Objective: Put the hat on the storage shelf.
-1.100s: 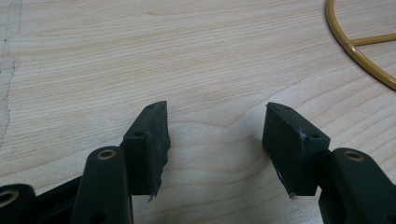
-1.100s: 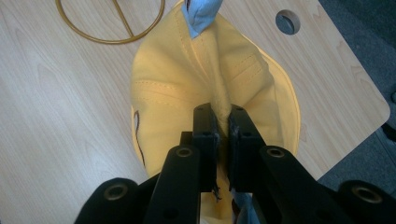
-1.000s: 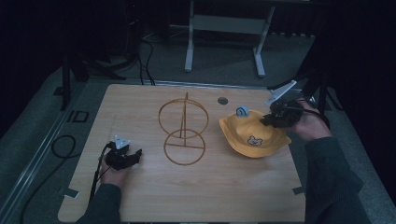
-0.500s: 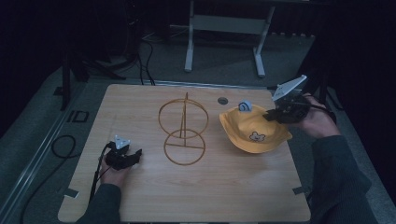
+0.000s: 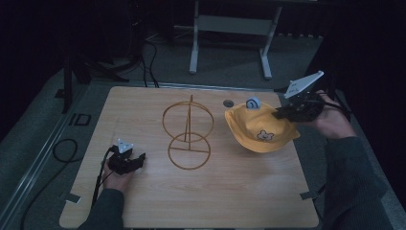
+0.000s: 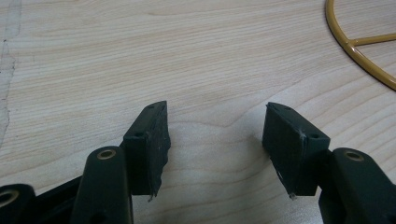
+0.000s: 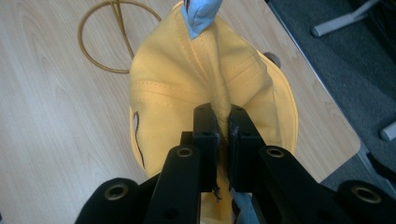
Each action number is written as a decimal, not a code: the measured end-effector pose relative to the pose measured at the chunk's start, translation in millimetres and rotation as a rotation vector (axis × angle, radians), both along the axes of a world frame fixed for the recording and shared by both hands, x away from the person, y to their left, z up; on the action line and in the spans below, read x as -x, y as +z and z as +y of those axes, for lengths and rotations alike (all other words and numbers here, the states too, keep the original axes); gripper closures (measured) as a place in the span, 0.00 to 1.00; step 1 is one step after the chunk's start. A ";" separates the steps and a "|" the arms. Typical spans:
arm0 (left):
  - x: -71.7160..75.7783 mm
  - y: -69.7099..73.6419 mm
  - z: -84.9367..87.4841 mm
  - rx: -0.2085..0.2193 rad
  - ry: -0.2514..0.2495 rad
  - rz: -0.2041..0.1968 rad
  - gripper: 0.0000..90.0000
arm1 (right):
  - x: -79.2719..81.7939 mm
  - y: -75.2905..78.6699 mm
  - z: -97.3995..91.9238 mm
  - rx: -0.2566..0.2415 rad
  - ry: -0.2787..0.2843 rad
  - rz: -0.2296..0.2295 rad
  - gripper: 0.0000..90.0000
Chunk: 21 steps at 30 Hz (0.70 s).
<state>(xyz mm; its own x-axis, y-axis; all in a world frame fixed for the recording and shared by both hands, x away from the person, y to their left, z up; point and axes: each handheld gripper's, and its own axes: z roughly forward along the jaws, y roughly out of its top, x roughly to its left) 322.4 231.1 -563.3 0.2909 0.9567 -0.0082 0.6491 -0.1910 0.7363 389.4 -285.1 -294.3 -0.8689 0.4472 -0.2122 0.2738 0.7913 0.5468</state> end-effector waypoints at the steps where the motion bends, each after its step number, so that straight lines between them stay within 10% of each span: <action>1: 0.0 0.0 0.0 0.000 0.000 0.000 0.46 | 0.2 1.4 0.0 -0.005 0.003 -0.003 0.93; 21: -0.1 0.0 -0.1 0.001 0.000 -0.001 0.46 | 1.7 23.3 1.1 -0.067 0.037 -0.039 0.93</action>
<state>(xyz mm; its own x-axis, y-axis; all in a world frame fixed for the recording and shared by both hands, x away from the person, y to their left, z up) 322.4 231.0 -563.3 0.2912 0.9566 -0.0087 0.6483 -0.1907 0.7371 387.6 -284.0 -271.1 -0.8768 0.4292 -0.2170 0.2225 0.7620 0.6081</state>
